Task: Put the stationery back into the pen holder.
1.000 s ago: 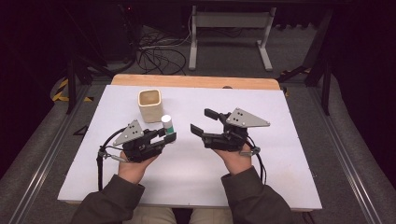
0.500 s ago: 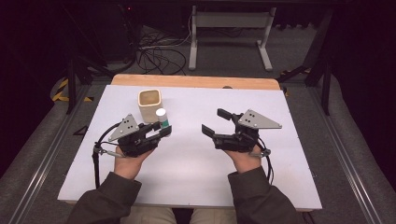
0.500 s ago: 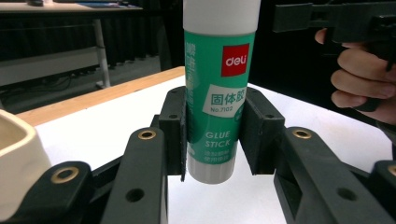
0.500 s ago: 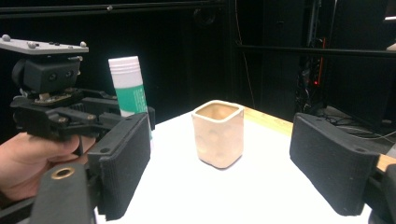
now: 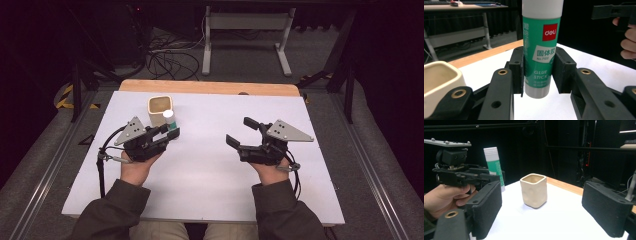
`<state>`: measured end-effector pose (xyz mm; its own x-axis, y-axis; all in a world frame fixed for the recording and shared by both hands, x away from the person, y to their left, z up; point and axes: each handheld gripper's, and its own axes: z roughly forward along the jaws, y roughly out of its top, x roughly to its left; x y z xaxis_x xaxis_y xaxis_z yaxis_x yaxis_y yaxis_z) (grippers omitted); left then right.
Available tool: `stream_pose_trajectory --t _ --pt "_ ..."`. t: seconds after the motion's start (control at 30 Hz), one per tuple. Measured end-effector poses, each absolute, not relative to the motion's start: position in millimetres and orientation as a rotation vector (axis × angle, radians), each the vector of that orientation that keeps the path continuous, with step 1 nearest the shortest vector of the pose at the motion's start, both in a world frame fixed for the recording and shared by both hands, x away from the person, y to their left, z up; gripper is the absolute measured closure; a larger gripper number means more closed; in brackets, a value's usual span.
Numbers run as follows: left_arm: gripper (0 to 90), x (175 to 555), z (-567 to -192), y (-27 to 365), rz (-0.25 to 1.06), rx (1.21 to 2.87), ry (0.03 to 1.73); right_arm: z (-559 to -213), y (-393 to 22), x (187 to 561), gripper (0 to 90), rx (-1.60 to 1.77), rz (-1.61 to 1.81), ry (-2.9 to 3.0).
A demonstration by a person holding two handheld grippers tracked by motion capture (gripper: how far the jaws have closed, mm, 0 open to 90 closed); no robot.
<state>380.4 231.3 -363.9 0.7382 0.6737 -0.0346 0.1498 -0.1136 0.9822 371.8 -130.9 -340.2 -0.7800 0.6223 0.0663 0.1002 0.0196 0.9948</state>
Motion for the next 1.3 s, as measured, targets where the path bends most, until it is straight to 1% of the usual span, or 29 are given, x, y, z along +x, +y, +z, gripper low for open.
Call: stream_pose_trajectory --t 0.33,0.93,1.1,1.3 --pt "65.8 394.2 -356.7 240.5 0.558 1.648 0.698 -342.5 -141.1 370.4 13.4 0.762 1.803 1.913" --pt "65.7 430.7 -357.7 259.1 0.663 1.613 0.801 -343.0 -163.7 366.1 11.7 0.813 1.797 1.862" --pt "65.7 440.4 -358.3 261.8 0.628 1.560 0.824 -342.8 -169.7 365.5 11.2 0.820 1.794 1.855" --pt "65.7 452.5 -359.9 267.6 0.642 1.509 0.856 -342.3 -174.8 364.8 11.2 0.830 1.796 1.839"
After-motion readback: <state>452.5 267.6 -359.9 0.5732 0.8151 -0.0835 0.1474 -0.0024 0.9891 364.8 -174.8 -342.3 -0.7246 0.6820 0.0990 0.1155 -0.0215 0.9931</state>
